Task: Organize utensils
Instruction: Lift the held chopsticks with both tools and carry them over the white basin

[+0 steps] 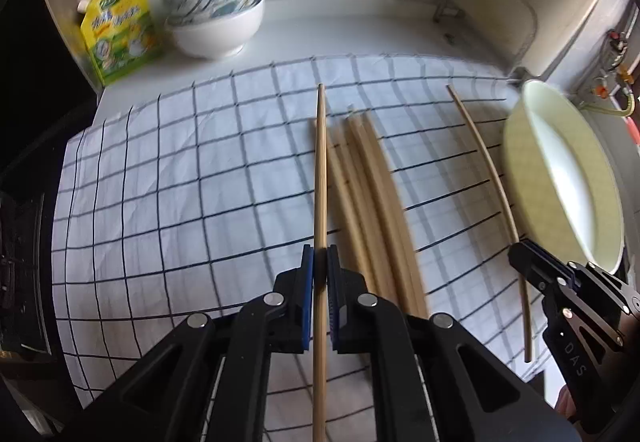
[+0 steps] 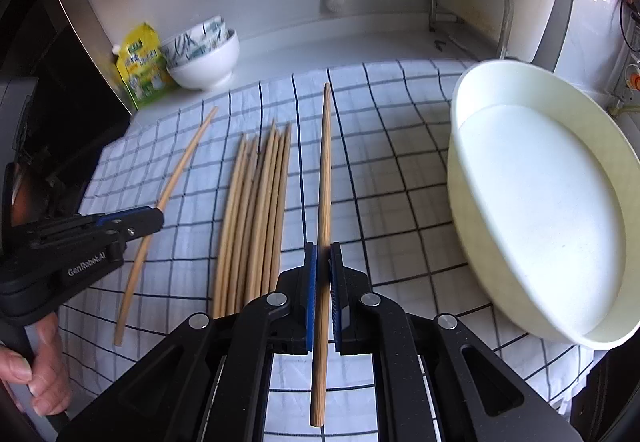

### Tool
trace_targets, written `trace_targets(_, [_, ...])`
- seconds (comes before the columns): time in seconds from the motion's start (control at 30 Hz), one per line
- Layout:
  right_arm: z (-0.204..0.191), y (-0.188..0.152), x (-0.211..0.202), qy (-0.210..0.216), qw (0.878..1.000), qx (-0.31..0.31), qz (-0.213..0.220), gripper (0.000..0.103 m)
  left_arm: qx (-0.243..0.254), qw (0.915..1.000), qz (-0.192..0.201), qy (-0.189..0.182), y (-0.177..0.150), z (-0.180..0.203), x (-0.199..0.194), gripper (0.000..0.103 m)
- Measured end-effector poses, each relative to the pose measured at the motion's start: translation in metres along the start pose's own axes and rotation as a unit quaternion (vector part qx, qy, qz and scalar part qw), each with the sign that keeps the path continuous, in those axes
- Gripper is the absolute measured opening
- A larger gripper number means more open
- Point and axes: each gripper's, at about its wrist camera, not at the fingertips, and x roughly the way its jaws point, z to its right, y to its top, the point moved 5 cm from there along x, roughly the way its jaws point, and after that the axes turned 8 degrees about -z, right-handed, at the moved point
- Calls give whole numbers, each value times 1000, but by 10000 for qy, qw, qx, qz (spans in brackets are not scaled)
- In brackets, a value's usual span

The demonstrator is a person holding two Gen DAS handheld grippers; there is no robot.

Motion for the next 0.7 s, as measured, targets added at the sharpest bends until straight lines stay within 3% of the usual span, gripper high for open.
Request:
trace_targets(0.2, [45, 13, -48, -35, 9990, 239, 371, 6, 449, 9977, 313, -395, 27, 69, -30, 7])
trace_targets(0.37, [115, 18, -81, -364, 9949, 673, 653, 6, 935, 9912, 546, -763, 52, 146, -43, 7])
trace_targets(0.53, [179, 17, -92, -614, 9892, 1108, 735, 6, 1409, 9820, 662, -1071, 76, 224, -41, 7])
trace_targets(0.7, [228, 15, -75, -633, 9856, 1466, 556, 6, 1724, 9776, 434, -1127, 86, 273, -12, 7])
